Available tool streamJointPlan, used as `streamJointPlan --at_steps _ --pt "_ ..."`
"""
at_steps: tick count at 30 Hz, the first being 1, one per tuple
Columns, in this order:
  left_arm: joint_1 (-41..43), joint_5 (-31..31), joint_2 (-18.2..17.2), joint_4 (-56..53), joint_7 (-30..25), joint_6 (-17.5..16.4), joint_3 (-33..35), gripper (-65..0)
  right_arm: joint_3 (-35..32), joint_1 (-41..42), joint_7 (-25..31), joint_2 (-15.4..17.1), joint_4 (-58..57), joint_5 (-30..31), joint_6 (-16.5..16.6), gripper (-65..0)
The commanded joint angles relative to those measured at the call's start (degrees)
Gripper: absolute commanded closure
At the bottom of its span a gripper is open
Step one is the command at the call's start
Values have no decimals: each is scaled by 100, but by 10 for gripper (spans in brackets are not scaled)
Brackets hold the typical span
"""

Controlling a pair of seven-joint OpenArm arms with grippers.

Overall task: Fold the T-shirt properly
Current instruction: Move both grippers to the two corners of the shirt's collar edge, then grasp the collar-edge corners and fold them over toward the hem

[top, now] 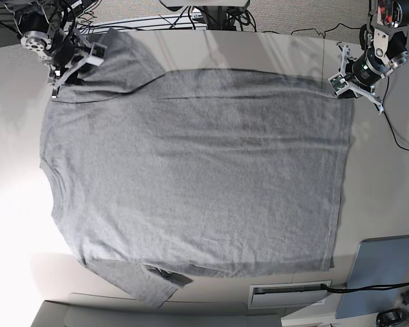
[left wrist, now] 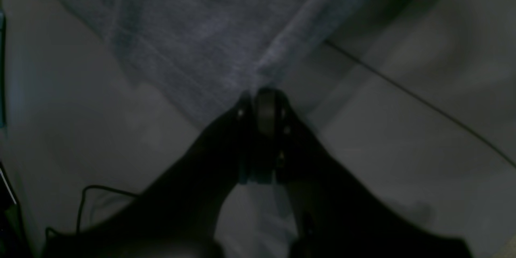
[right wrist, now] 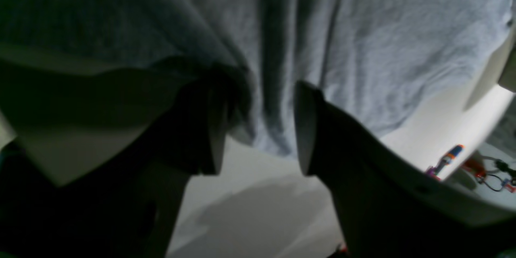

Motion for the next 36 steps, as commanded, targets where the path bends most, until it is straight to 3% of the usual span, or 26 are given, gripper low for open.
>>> streamJointPlan --at_steps 1,7,20,23,26,29,32,36 --pt "111 111 -13 -68 212 -365 61 0 -90 50 20 50 -17 44 138 -279" --pt "114 111 -15 -68 212 -365 61 0 -404 339 9 48 -39 149 160 -279" --pt "114 114 -15 -68 66 -369 61 0 -404 695 118 50 -605 149 162 -277" --pt "114 114 -15 -68 66 -369 61 0 -404 693 111 50 -605 151 251 -183" --pt "114 111 -15 -68 63 -367 61 0 -402 693 -2 48 -605 151 273 -13" --pt "120 55 -15 -68 66 -369 59 0 -402 688 -442 52 -586 544 136 0" --pt "262 -459 -103 -59 87 -369 55 0 -402 573 -1178 76 -367 1217 -35 0" --pt "702 -688 -238 144 87 -367 -57 0 -387 74 -1650 411 173 1268 -511 0"
